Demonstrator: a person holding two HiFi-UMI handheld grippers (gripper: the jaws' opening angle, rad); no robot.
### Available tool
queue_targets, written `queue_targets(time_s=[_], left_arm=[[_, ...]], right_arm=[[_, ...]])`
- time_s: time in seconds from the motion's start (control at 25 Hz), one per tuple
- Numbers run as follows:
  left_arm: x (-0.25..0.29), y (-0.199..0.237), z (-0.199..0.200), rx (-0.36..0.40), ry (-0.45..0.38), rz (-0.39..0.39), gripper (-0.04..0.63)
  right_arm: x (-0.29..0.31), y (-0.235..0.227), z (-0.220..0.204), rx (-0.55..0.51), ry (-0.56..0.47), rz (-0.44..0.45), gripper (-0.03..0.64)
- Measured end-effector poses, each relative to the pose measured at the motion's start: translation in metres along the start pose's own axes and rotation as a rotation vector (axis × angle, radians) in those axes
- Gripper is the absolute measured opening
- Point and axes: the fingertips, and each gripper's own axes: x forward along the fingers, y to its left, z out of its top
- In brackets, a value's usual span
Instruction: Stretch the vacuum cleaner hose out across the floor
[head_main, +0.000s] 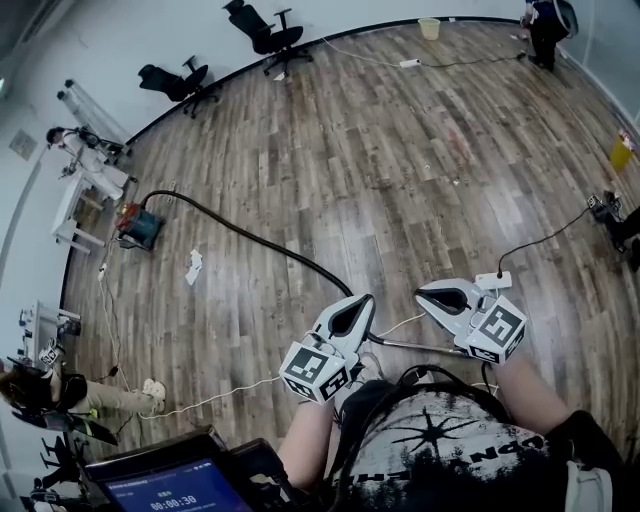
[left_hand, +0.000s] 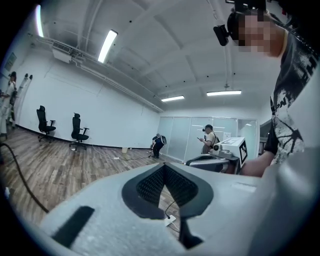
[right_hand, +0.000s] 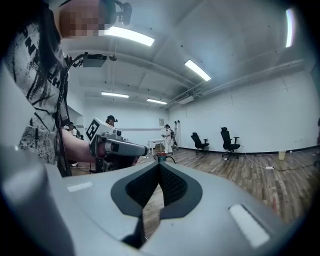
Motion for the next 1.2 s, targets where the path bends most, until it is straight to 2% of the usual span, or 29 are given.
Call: queue_targets(time_s=[0.12,0.28,0.72,1.2], left_arm=[[-0.007,0.002,0.004,0.033,0.002,0.005,0.002],[-0.004,0.000,0.003,0.034,0.001,0.001,0.002],[0.002,-0.003,0.002,0.003,-0.011,0.013,0.002],[0.001,-0.019,-0.013,-0.026,0.006,0.027,0.002]], right_arm=[[0.007,0.010,0.003,-0.041,0.018,0.009,0.006],[0.007,0.012,0.004,-0.066,0.031,0.019,0.006],[-0.003,0.006,0.001,-0.064,0.035,0.005,0.006],[-0.016,0.012,-0.012,-0.060,0.045,0.030,0.006]])
